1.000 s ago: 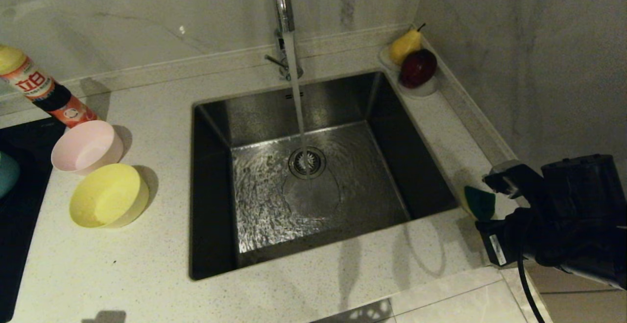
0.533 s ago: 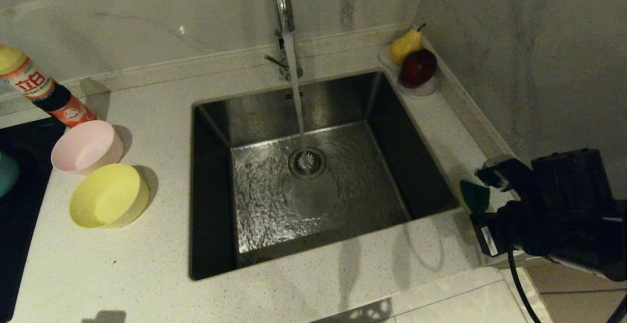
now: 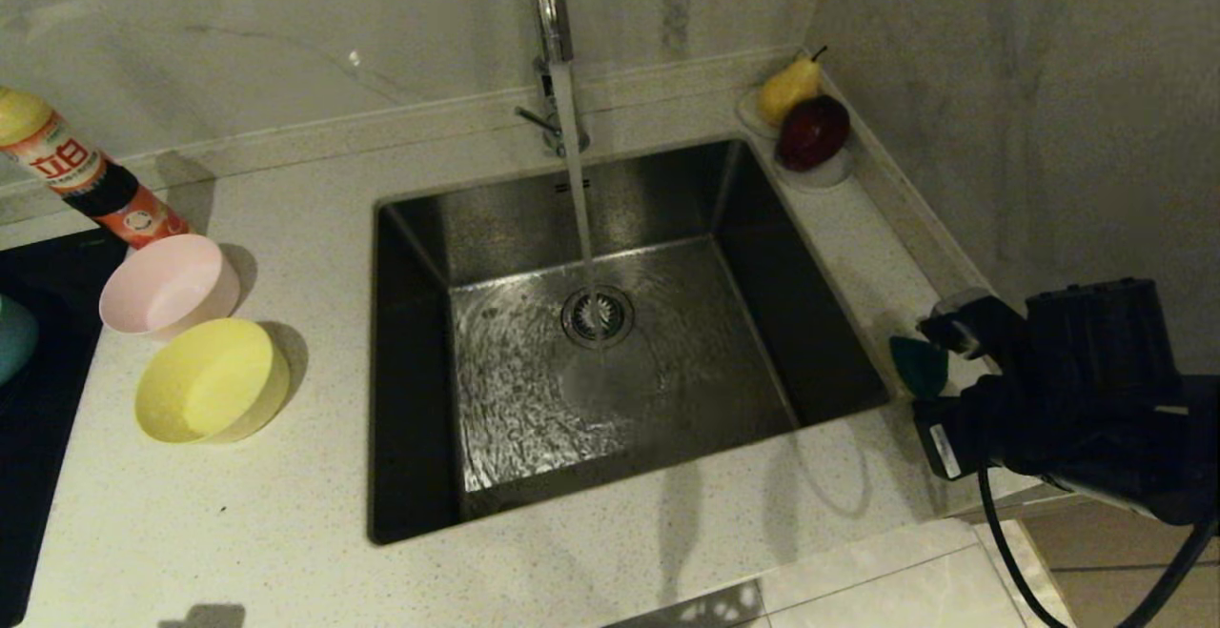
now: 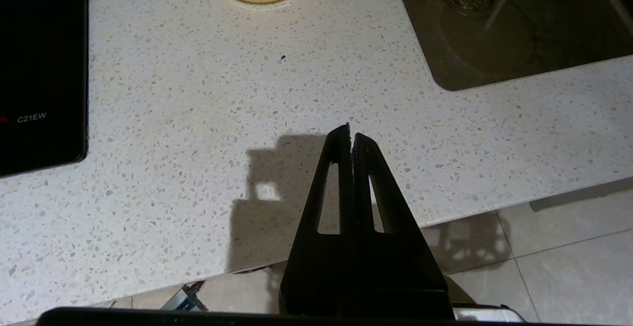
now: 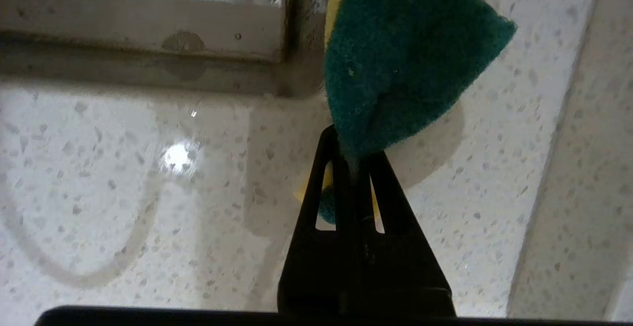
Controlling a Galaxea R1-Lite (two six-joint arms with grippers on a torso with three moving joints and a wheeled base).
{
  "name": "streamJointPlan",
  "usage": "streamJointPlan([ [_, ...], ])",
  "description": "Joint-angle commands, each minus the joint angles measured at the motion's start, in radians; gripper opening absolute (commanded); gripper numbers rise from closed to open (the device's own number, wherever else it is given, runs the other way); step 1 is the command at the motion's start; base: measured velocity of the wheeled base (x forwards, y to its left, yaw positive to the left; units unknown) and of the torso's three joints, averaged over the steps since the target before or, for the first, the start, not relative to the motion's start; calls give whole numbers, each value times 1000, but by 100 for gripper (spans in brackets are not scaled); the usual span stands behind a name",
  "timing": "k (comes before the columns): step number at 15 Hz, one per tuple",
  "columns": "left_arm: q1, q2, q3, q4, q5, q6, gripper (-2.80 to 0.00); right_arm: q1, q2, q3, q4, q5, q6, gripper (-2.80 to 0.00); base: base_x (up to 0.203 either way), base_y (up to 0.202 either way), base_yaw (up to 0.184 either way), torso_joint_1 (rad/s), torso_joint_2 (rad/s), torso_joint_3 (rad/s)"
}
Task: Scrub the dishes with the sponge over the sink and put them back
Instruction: Put down the sponge
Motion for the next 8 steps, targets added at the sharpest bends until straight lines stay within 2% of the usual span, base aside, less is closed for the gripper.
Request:
streamJointPlan([
  [1,0,0,2,0,0,0,-280,-3,2,-8,-1,-2,-4,-280,0,0,0,0,0,0],
  [8,0,0,2,0,0,0,-280,-13,-19,-25,1,-10,-35,-280,0,0,0,0,0,0],
])
